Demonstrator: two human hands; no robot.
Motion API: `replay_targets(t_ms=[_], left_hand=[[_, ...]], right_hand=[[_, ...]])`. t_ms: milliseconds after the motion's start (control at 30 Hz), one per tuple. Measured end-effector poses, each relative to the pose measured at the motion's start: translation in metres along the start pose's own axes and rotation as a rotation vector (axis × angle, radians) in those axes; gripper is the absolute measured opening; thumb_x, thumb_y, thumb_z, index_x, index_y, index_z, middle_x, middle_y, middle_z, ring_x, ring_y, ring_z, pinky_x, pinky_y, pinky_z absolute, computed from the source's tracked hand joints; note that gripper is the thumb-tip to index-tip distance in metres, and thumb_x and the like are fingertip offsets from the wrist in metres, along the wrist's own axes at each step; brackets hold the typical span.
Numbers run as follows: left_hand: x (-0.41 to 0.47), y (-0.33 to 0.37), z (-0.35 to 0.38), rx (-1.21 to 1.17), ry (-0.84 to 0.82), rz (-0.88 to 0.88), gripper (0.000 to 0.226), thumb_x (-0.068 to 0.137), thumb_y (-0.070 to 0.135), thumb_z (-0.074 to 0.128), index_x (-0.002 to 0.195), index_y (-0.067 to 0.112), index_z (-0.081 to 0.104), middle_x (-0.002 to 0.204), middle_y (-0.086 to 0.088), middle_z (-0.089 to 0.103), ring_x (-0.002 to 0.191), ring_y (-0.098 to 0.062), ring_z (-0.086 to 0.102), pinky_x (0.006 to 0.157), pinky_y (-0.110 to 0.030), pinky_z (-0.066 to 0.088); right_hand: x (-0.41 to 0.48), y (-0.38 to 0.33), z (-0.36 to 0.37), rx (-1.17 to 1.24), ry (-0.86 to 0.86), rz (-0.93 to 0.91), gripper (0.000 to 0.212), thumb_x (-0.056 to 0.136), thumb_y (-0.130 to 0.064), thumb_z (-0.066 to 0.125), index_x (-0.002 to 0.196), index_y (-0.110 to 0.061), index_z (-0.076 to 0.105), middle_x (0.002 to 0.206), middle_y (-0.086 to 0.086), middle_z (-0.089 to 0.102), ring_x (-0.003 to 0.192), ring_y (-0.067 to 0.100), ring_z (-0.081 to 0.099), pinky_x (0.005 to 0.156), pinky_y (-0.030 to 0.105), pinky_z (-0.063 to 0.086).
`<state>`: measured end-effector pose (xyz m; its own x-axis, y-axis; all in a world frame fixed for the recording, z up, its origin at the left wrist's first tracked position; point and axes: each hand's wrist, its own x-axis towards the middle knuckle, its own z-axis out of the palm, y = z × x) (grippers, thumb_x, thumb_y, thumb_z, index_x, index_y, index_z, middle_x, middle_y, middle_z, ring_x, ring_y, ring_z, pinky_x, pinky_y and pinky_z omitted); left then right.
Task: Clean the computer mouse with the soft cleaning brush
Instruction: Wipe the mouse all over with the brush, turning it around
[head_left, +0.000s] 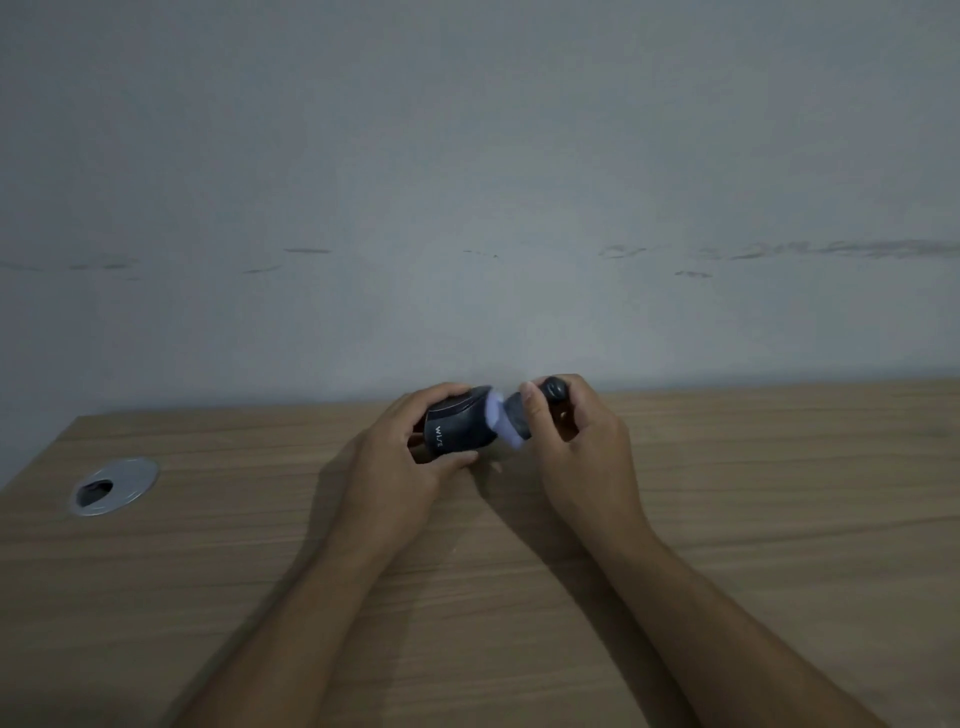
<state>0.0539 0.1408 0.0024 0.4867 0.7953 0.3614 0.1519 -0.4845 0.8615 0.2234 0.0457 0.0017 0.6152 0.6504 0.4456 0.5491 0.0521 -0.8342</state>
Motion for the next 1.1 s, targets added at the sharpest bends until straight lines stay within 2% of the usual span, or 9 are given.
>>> replay_targets(t_ms=[133,233,367,500,567,700,833,900,1100], left_hand=[[0.001,-0.003,0.005,0.012,0.054,0.030,0.071,0.082,-0.012,0.086,0.136,0.032,0.073,0.128,0.017,0.075,0.118,-0.001,0.072,0.095,-0.018,0.062],[0.000,-0.006,0.006,0.117,0.069,0.104,0.068,0.083,-0.013,0.081,0.136,0.029,0.073,0.127,0.014,0.073,0.116,-0.002,0.070,0.095,-0.023,0.062],[0.002,-0.009,0.007,0.287,0.026,0.217,0.058,0.082,-0.017,0.070,0.129,0.018,0.074,0.119,0.004,0.074,0.109,-0.017,0.070,0.091,-0.040,0.062],[0.002,-0.007,0.006,0.329,0.002,0.253,0.067,0.080,-0.015,0.081,0.136,0.021,0.073,0.123,0.005,0.075,0.113,-0.014,0.071,0.096,-0.010,0.050],[0.002,-0.005,0.005,0.284,-0.002,0.260,0.071,0.077,-0.017,0.082,0.136,0.022,0.074,0.125,0.008,0.075,0.118,-0.010,0.070,0.099,-0.006,0.047],[-0.001,-0.002,0.007,0.136,-0.012,0.139,0.066,0.082,0.003,0.092,0.140,0.025,0.070,0.130,0.013,0.073,0.119,-0.002,0.070,0.100,-0.024,0.060],[-0.002,0.002,0.003,0.106,0.045,0.000,0.057,0.081,0.016,0.091,0.132,0.032,0.073,0.115,0.015,0.079,0.102,-0.001,0.076,0.088,-0.027,0.065],[-0.003,0.004,0.001,0.115,0.065,-0.031,0.051,0.080,0.021,0.090,0.127,0.036,0.075,0.107,0.017,0.081,0.096,0.001,0.077,0.083,-0.024,0.064],[-0.003,0.005,0.004,0.105,0.115,-0.080,0.039,0.079,0.039,0.095,0.114,0.031,0.080,0.095,0.015,0.083,0.087,0.005,0.076,0.075,-0.011,0.054]], right_hand=[[0.007,0.009,-0.007,-0.019,0.061,0.120,0.031,0.111,-0.040,0.064,0.087,-0.021,0.070,0.078,-0.002,0.073,0.073,0.008,0.066,0.067,0.027,0.045],[0.002,-0.009,-0.007,0.117,0.105,-0.006,0.029,0.113,-0.036,0.062,0.095,-0.016,0.072,0.084,0.003,0.075,0.079,0.018,0.069,0.070,0.033,0.053],[-0.006,-0.022,0.002,0.104,0.030,-0.148,0.016,0.112,-0.029,0.067,0.107,-0.018,0.076,0.091,-0.007,0.076,0.083,0.012,0.072,0.073,0.020,0.053],[0.001,-0.008,-0.001,0.009,0.077,-0.068,0.014,0.109,-0.033,0.069,0.103,-0.022,0.076,0.086,-0.009,0.074,0.078,0.007,0.069,0.069,0.017,0.049],[0.007,0.003,-0.005,-0.057,0.090,-0.011,0.016,0.108,-0.036,0.070,0.099,-0.024,0.076,0.083,-0.010,0.075,0.075,0.001,0.067,0.067,0.016,0.045],[0.009,0.003,-0.012,-0.013,0.157,0.063,0.028,0.112,-0.039,0.064,0.090,-0.023,0.071,0.074,-0.008,0.068,0.067,0.000,0.060,0.063,0.015,0.042],[-0.003,-0.014,-0.007,0.103,0.061,-0.084,0.019,0.111,-0.030,0.066,0.100,-0.018,0.074,0.082,-0.007,0.074,0.072,0.004,0.066,0.066,0.017,0.050],[-0.006,-0.011,-0.002,0.087,-0.002,-0.085,0.015,0.110,-0.031,0.069,0.104,-0.019,0.077,0.085,-0.005,0.077,0.075,0.006,0.069,0.068,0.019,0.052],[0.008,0.011,-0.007,0.008,0.064,0.062,0.022,0.109,-0.040,0.068,0.096,-0.023,0.076,0.081,-0.005,0.076,0.072,0.009,0.068,0.069,0.025,0.049]])
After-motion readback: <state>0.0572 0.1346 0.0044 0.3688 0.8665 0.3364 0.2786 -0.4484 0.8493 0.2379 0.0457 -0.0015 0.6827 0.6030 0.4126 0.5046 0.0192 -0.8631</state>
